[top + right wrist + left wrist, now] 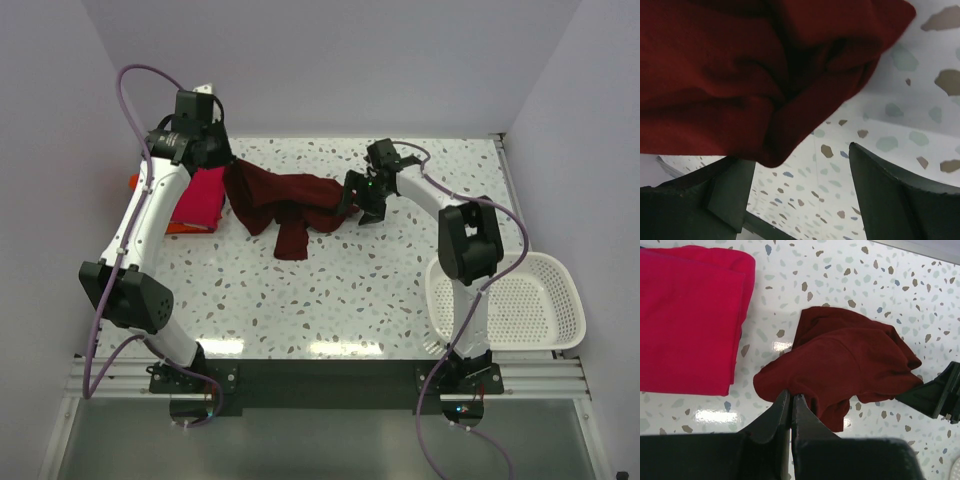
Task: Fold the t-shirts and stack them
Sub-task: Flatten the tshirt out
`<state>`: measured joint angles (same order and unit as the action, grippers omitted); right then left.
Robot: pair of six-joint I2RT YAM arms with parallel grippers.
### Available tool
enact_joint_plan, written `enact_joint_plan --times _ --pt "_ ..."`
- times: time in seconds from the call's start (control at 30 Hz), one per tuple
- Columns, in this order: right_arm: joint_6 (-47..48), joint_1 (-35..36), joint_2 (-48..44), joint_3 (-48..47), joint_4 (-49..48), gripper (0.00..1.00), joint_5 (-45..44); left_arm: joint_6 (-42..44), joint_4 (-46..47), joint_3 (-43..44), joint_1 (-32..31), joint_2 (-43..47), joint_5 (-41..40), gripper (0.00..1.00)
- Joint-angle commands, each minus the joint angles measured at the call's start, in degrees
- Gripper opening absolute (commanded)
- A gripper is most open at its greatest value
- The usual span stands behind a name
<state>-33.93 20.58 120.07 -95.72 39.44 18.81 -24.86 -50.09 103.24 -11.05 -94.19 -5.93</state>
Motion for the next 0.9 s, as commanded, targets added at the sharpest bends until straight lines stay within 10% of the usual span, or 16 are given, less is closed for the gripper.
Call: enact_joint_plan --times 0.0,0.33,0.53,0.87 --pt "-1.48 1.3 2.0 -3.94 -5.24 0.78 1.58 2.1 -2.12 3.45 1.64 0.77 0.31 0.0" --pt "-8.77 3.5 11.14 -7.46 -15.53 0.71 5.79 4.12 -5.02 7.15 4.98 0.68 1.62 0.0" --pt "-11.6 3.68 12.21 -11.41 -16.78 0.0 6.6 3.5 -4.67 8.11 7.53 0.77 3.82 0.0" --pt "4.21 -3.43 -0.71 -35.98 9.74 0.0 -9.31 1.66 -1.95 7.68 17.46 3.49 7.34 0.0"
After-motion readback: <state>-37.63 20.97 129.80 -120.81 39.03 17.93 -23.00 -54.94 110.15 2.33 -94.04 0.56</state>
